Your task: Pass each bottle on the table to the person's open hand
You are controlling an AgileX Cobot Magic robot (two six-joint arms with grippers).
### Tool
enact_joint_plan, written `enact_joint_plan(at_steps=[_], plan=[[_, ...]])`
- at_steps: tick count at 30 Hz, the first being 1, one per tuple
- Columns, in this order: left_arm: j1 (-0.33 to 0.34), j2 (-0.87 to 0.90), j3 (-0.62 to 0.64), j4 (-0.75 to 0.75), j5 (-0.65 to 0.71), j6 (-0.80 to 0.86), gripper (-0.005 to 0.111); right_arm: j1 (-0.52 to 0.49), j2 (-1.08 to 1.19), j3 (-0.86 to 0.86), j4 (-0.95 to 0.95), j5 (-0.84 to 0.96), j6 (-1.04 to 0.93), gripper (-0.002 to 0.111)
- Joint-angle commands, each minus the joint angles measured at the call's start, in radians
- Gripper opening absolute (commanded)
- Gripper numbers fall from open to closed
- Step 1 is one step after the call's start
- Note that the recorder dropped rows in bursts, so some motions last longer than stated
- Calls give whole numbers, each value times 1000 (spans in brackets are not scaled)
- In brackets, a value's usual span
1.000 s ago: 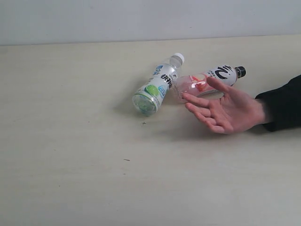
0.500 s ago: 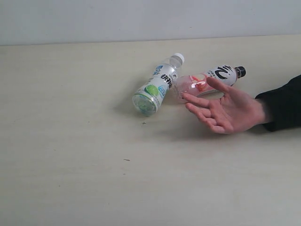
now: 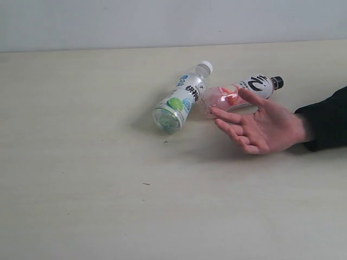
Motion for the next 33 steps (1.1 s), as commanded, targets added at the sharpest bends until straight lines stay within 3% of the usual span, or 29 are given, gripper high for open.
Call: enact_joint_plan(at_steps=[1, 6, 8, 9, 12, 15, 18, 21, 23, 27, 33], plan=[[2, -2, 3, -2, -2, 0, 0, -4, 28, -112, 131, 114, -115, 0], [2, -2, 3, -2, -2, 0, 0, -4, 381, -386, 197, 208, -294, 0], [2, -2, 3, -2, -2, 0, 0, -4, 582, -565, 176, 430, -454, 0], [2, -2, 3, -2, -2, 0, 0, -4, 708, -701, 176, 618, -604, 0], [2, -2, 3, -2, -2, 0, 0, -4, 1024, -979, 164, 1049, -794, 0], [2, -2, 3, -2, -2, 0, 0, -4, 1234, -1180, 50, 1306, -739, 0], [2, -2, 3, -2, -2, 0, 0, -4, 1473, -1424, -112, 1621, -528, 0], [2, -2, 3, -2, -2, 0, 0, -4, 1678, -1635, -103, 1939, -509, 0], [2, -2, 3, -2, -2, 0, 0, -4, 1785, -1707, -63, 2030, -484, 0], [2, -2, 3, -2, -2, 0, 0, 8, 1889, -1726, 88, 2043, -582, 0], [2, -2, 3, -2, -2, 0, 0, 71, 1948, -1726, 48, 1994, -740, 0]])
